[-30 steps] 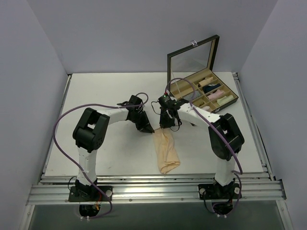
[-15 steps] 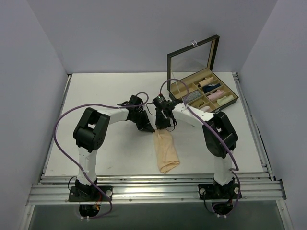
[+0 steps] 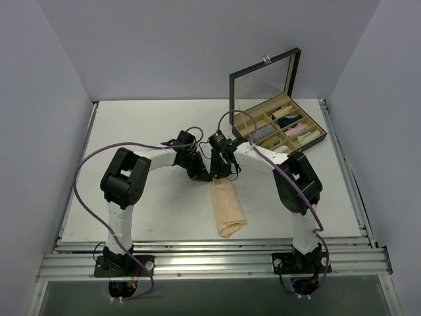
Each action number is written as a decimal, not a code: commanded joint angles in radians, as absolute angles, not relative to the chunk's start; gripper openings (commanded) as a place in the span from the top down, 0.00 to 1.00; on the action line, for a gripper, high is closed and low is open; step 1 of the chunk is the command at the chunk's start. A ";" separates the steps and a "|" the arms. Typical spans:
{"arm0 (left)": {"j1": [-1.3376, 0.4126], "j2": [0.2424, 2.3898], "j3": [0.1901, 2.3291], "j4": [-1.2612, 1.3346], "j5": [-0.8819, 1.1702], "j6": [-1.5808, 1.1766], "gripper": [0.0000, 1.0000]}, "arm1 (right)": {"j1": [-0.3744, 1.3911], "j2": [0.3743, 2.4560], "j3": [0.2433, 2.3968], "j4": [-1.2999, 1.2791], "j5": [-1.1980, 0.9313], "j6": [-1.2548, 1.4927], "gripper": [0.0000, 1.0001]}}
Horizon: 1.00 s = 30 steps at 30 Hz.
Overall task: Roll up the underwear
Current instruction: Fold the underwear
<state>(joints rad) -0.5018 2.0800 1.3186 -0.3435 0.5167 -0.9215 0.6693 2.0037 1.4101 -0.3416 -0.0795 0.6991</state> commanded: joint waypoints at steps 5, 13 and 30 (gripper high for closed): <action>-0.508 2.077 1.287 -0.331 0.480 -0.928 0.97 | 0.673 1.970 1.437 -0.379 -0.074 0.683 0.78; -0.506 2.053 1.279 -0.360 0.472 -0.927 0.90 | 0.667 1.927 1.408 -0.396 -0.055 0.684 0.87; -0.486 1.928 1.310 -0.443 0.439 -0.943 0.65 | 0.653 1.807 1.353 -0.403 -0.084 0.653 0.84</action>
<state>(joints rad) -0.4934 1.9747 1.2667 -0.4129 0.4568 -0.9497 0.6601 1.8606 1.3853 -0.3622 -0.0799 0.6701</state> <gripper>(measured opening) 0.347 0.159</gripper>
